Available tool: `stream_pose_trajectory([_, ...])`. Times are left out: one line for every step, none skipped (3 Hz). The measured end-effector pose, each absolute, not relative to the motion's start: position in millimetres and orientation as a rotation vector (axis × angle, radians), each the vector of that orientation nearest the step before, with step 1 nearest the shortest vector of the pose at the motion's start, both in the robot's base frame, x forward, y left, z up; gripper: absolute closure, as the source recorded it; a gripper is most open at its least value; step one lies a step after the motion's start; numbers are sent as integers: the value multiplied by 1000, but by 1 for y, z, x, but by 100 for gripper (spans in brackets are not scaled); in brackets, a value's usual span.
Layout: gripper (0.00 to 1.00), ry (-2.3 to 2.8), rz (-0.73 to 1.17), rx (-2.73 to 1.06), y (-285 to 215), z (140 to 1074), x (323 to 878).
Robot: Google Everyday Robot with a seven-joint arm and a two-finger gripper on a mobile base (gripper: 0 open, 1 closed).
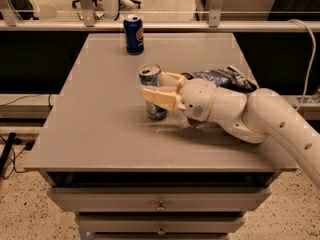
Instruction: Place redbull can upright
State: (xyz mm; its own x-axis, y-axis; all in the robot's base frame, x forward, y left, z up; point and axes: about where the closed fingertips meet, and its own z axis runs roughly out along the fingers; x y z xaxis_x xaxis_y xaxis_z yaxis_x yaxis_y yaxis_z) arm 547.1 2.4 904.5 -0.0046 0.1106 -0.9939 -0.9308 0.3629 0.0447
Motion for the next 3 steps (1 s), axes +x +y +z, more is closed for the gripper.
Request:
stream_pose_trajectory([52, 1306, 984, -844, -4, 904, 545])
stream_pose_trajectory([21, 1327, 957, -834, -16, 903, 538])
stream_pose_trajectory([0, 1343, 939, -825, -24, 903, 534])
